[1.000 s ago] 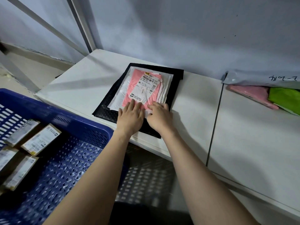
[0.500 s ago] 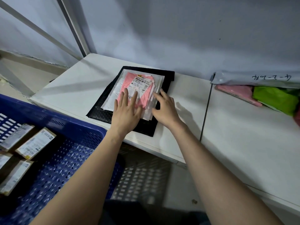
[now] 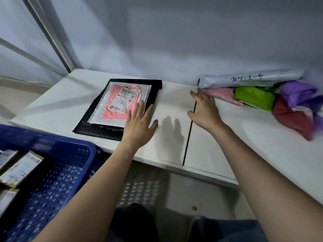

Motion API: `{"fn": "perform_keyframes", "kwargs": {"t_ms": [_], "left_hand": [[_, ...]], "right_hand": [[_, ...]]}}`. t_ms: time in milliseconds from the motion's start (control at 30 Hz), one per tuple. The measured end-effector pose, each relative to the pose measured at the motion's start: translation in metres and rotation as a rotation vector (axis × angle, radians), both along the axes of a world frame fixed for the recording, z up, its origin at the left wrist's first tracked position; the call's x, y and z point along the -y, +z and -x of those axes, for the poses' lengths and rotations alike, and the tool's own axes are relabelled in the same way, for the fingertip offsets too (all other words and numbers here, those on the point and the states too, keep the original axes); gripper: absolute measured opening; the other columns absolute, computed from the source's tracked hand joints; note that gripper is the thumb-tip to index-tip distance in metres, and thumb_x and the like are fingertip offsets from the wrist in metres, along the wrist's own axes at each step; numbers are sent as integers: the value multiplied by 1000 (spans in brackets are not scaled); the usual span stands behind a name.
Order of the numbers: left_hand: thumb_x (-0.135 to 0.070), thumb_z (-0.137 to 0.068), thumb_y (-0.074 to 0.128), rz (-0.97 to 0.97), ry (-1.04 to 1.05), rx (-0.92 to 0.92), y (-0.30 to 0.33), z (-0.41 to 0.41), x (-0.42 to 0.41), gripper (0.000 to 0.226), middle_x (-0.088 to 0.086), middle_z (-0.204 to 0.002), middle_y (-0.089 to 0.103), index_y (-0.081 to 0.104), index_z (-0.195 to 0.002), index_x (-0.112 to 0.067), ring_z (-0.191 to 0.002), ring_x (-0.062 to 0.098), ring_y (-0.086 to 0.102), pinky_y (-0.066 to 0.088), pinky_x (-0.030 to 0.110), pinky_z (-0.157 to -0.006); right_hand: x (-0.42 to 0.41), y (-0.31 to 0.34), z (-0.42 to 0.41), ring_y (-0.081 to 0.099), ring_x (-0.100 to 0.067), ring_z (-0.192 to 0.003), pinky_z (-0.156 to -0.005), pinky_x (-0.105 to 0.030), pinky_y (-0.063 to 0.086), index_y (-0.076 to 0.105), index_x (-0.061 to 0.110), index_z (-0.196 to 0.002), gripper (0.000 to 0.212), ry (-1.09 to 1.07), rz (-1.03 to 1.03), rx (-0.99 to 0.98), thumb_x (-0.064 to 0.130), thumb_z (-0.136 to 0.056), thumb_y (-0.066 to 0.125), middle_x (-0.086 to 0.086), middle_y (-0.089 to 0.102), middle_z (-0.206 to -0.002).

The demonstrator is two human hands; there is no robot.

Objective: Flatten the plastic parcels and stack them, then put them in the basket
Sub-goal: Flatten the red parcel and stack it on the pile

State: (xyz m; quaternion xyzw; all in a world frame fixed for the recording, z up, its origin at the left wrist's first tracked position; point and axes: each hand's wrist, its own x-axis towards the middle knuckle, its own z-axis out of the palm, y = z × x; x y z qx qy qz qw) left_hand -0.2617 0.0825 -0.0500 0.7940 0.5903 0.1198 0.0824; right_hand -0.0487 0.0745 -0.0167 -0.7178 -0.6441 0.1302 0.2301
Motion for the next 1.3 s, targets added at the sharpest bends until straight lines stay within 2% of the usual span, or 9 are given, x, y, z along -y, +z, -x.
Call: {"fn": "perform_keyframes", "kwargs": {"t_ms": [167, 300, 433, 667, 867, 1000, 1067, 1133, 1300], "left_hand": [[-40, -98, 36, -28, -65, 84, 11, -63, 1, 61, 8, -160, 0, 12, -151, -24, -148, 21, -2, -2, 40, -119], [-39, -97, 38, -29, -172, 100, 12, -112, 8, 61, 7, -160, 0, 12, -151, -25, -148, 20, -2, -1, 40, -118], [-41, -97, 39, -37, -252, 93, 9, -149, 12, 63, 6, -160, 0, 11, -151, -25, -148, 20, -1, 0, 39, -118], [-42, -96, 40, 10, -294, 113, -1, -208, 10, 64, 8, -160, 2, 12, -151, -25, -148, 22, 0, 0, 40, -118], [-43, -96, 40, 27, -386, 129, -11, -263, 19, 65, 6, -160, 1, 11, -151, -26, -148, 21, -1, 1, 42, -118], [-43, -96, 40, 36, -423, 109, -20, -280, 24, 65, 6, -160, 0, 10, -151, -25, -148, 21, -1, 1, 42, -118], [-43, -96, 40, 41, -434, 93, -23, -284, 24, 65, 6, -160, -1, 10, -151, -26, -148, 21, -2, 1, 42, -118], [-42, -96, 40, 49, -446, 75, -24, -283, 26, 65, 6, -160, 0, 9, -151, -26, -148, 21, -2, 1, 42, -118], [-40, -97, 40, 38, -451, 53, -19, -269, 23, 64, 7, -160, 1, 10, -151, -25, -148, 22, -1, 2, 42, -118]], "right_hand": [[21, 4, -42, 19, -21, -143, -111, -33, 26, 32, 23, -145, 70, -57, 1, 51, 19, -82, 61, 0, 22, -156], [24, 8, -66, 28, -24, -139, -108, -46, 35, 42, 32, -137, 68, -163, -33, -71, 30, -70, 54, 0, 34, -150], [31, 9, -90, 25, -26, -138, -104, -39, 34, 35, 21, -142, 66, -230, -35, -44, 17, -81, 60, -2, 27, -153], [47, 4, -161, 25, -31, -140, -113, -36, 24, 36, 13, -143, 64, -329, -83, 60, 15, -83, 60, -11, 25, -155], [68, -6, -215, 22, -32, -141, -112, -46, 28, 29, 16, -146, 73, -472, -77, 148, 16, -81, 62, -10, 20, -156], [72, -16, -242, 25, -33, -141, -111, -49, 28, 25, 11, -147, 79, -632, -146, 51, 20, -79, 65, -16, 23, -155], [74, -24, -248, 41, -36, -131, -104, -47, 36, 35, 11, -142, 68, -660, -104, -2, 22, -81, 63, -19, 41, -144], [80, -29, -248, 56, -40, -111, -91, -43, 44, 55, 12, -125, 42, -662, -66, 25, 19, -83, 59, -21, 61, -120], [83, -20, -236, 60, -45, -100, -87, -45, 46, 64, 12, -116, 30, -708, -164, 17, 12, -89, 50, -26, 66, -106]]}}
